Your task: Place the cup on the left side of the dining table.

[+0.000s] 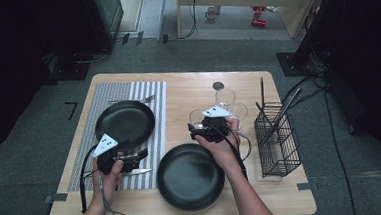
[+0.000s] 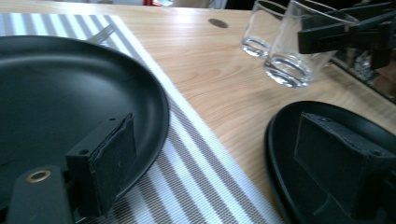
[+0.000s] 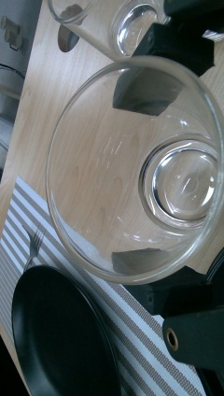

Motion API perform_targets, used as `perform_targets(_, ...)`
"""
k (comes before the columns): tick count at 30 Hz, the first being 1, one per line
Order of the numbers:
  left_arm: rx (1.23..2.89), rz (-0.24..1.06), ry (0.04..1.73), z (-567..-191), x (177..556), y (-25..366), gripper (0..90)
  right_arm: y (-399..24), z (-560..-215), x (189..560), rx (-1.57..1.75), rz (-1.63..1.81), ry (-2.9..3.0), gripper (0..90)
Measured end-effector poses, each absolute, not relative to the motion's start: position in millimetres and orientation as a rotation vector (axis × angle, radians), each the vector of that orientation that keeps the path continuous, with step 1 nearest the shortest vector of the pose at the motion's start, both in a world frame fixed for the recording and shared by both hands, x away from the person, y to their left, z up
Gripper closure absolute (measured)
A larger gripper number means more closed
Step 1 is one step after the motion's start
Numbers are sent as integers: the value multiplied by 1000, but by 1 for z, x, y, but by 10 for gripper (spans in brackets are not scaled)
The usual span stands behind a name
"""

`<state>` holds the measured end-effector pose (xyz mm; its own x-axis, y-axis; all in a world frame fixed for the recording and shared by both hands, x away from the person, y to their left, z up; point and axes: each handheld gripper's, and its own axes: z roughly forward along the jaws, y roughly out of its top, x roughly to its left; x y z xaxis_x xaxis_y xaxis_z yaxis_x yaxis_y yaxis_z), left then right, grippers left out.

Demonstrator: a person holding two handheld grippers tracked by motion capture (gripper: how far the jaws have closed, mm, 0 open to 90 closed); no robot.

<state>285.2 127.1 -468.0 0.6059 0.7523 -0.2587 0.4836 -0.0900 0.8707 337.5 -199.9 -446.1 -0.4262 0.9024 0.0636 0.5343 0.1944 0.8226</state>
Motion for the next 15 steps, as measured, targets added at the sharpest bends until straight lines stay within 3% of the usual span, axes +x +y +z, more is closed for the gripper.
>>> perform_targets(15,1755,295,947,-466,286,110,129,-196,-431,327,1328,1153,2041,201)
